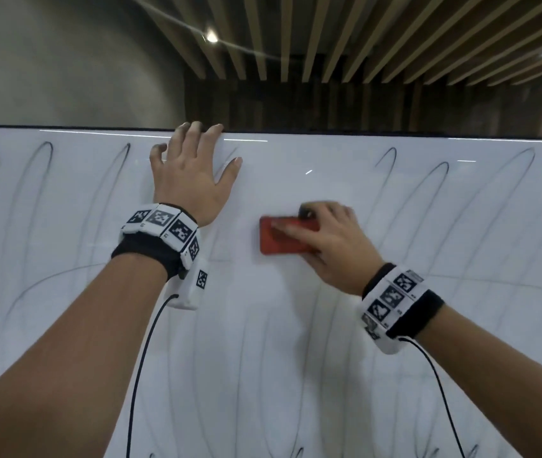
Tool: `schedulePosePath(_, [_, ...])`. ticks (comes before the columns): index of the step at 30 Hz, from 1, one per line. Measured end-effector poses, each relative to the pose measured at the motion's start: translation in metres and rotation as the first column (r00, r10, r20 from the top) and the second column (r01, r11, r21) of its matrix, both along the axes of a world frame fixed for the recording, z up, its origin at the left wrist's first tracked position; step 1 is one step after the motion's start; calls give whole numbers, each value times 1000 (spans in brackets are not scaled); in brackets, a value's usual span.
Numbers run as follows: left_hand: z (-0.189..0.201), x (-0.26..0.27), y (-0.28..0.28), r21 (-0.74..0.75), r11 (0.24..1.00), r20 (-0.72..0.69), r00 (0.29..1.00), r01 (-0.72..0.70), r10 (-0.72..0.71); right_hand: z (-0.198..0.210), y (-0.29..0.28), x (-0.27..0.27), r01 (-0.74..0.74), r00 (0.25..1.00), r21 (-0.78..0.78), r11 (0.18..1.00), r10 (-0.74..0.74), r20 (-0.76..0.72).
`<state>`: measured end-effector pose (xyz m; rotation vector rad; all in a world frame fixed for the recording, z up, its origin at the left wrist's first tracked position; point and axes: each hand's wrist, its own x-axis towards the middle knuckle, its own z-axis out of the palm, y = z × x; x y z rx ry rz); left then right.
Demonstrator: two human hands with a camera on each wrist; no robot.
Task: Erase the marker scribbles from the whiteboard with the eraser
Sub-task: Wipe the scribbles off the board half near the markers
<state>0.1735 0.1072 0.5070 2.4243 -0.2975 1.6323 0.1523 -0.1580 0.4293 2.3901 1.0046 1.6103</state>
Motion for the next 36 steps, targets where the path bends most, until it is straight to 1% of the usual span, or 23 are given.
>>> schedulePosePath(2, [-2,2,-2,-17,1000,22,1000,6,-6,28,-14,-2,11,998,384,923,-36,59])
schedulePosePath(4, [-3,3,-5,-37,999,40,999,5,-3,26,-7,-3,-35,996,602,798,-20,84])
schedulePosePath(6, [-2,3,-8,-54,999,51,999,3,-1,1,17,-4,-68,996,472,879,35,78])
schedulePosePath(7, [-1,2,-8,-55,998,54,999,0,3,-15,25,-4,-76,996,277,958,60,69])
schedulePosePath(9, [1,1,-7,-51,999,67,998,-10,14,-13,14,-5,-47,995,-22,999,49,87])
schedulePosePath(11, [2,-1,-8,-54,998,84,996,-17,22,18,-25,-6,-45,983,140,989,19,180])
schedulePosePath(12, [3,-3,-11,-67,997,89,995,-29,35,36,-52,-8,-70,972,332,941,-10,233])
schedulePosePath(14, [8,-7,-23,-118,991,85,994,-56,66,64,-110,-16,-52,968,695,717,-134,211])
schedulePosePath(16, [14,-13,-48,-122,991,104,992,-52,65,71,-145,-19,-14,973,862,507,-192,128])
schedulePosePath(17, [16,-17,-66,-78,996,116,992,-33,42,69,-144,-18,0,971,869,494,-208,118])
schedulePosePath(19, [13,-20,-101,61,998,131,991,32,-40,51,-115,-14,-25,983,758,652,-123,138])
schedulePosePath(21, [7,-20,-129,106,990,120,987,96,-109,25,-84,-8,-61,988,432,900,-7,155])
schedulePosePath(22, [5,-19,-137,91,990,112,986,110,-120,17,-79,-10,-42,991,263,964,7,135])
schedulePosePath(23, [3,-16,-140,76,992,110,988,104,-112,19,-85,-12,-18,991,172,985,-5,136])
schedulePosePath(25, [1,-14,-140,77,995,122,990,64,-73,38,-117,-13,-25,983,330,944,-37,180])
schedulePosePath(27, [-1,-13,-139,85,995,122,991,50,-60,56,-148,-17,-49,979,714,698,-107,172])
schedulePosePath(28, [-2,-13,-141,84,995,118,991,45,-55,60,-154,-18,-65,981,827,558,-118,156])
schedulePosePath(29, [-3,-14,-143,84,996,115,992,35,-45,57,-149,-18,-71,982,863,500,-118,150])
schedulePosePath(30, [-4,-14,-146,81,996,112,993,23,-32,49,-133,-18,-58,985,830,555,-103,138])
schedulePosePath(31, [-4,-14,-147,80,997,106,994,14,-22,35,-113,-17,-50,989,726,686,-67,132])
schedulePosePath(33, [-3,-15,-144,88,996,97,995,4,-12,4,-82,-15,-71,995,364,929,38,96])
schedulePosePath(35, [-1,-16,-139,102,995,91,996,6,-15,0,-86,-16,-35,998,189,981,23,65])
schedulePosePath(36, [-1,-17,-137,109,994,86,996,13,-23,10,-99,-16,-27,996,251,968,5,89])
